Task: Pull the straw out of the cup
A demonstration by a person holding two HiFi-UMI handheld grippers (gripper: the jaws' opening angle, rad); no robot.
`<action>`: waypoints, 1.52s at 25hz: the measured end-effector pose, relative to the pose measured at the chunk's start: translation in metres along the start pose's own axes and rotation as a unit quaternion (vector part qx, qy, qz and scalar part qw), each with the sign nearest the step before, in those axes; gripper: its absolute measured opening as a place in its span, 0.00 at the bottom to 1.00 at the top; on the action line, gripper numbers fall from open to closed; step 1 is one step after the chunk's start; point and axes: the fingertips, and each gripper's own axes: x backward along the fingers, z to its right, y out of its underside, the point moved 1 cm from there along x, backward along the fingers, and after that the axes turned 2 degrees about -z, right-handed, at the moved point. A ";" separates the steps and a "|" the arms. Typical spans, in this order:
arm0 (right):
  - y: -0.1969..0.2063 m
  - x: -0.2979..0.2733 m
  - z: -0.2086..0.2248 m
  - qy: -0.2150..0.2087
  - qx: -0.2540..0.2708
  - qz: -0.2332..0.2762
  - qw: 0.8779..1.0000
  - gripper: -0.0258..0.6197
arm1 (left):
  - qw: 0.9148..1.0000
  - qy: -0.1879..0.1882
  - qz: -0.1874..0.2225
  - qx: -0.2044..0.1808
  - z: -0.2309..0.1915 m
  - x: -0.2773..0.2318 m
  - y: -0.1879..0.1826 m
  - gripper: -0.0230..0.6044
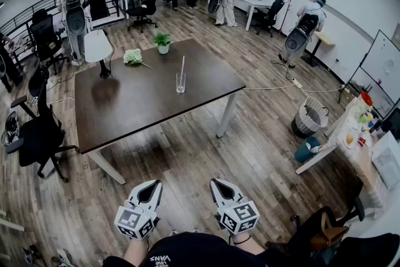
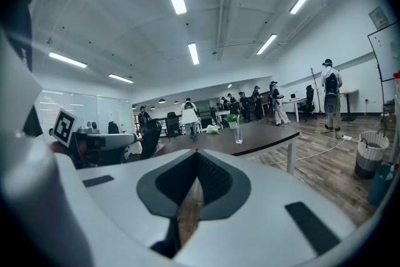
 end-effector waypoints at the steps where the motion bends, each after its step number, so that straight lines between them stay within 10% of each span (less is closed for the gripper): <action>1: 0.000 0.000 0.002 0.000 0.001 0.000 1.000 0.07 | 1.000 0.000 0.000 0.001 0.001 -0.001 0.001 0.07; 38: 0.015 -0.013 0.064 -0.022 -0.014 -0.008 1.000 0.07 | 0.999 -0.017 -0.023 0.016 0.014 -0.058 0.028 0.07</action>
